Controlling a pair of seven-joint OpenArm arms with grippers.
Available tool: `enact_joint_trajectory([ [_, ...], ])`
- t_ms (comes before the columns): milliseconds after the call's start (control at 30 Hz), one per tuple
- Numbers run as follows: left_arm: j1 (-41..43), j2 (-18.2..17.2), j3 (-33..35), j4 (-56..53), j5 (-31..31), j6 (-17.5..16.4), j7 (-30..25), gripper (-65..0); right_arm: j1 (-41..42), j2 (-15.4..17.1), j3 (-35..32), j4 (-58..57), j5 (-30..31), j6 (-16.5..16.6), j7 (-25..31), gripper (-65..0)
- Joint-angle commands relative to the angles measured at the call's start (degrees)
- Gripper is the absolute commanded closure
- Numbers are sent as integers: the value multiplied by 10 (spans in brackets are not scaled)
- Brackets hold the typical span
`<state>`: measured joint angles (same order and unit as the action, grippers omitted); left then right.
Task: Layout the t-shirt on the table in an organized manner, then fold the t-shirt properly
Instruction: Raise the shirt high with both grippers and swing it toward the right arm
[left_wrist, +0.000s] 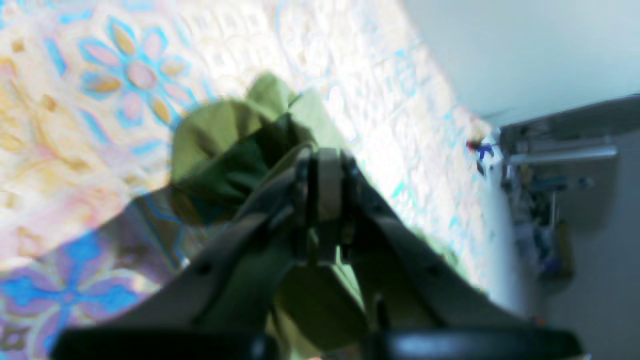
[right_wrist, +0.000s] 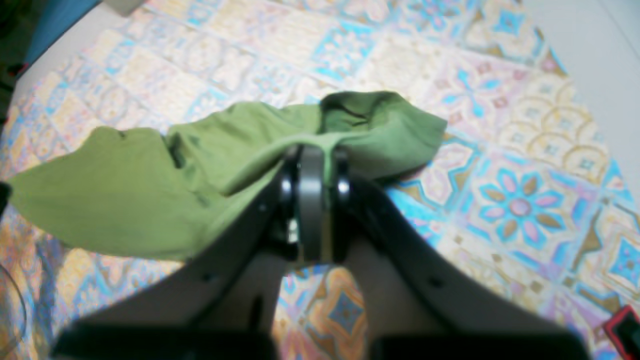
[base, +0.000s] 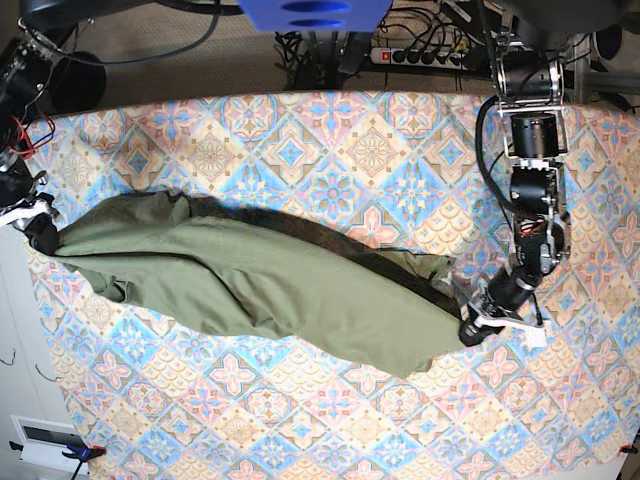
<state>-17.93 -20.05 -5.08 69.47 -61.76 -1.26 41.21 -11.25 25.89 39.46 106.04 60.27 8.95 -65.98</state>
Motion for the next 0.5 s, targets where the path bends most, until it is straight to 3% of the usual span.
enact_joint_trajectory([
  [0, -34, -12, -2, 11, -12, -11, -12, 0, 21, 16, 4, -12, 9, 2, 18, -7],
  [100, -70, -14, -1, 9, -13, -11, -11, 0, 75, 20, -11, -78, 9, 2, 18, -7],
  [233, -139, -19, 1, -51, -15, -11, -11, 0, 182, 39, -79, -183, 9, 2, 20, -7],
  [467, -276, -5, 13, -188, -15, -11, -14, 0, 416, 40, -194, -388, 6, 2, 27, -7],
])
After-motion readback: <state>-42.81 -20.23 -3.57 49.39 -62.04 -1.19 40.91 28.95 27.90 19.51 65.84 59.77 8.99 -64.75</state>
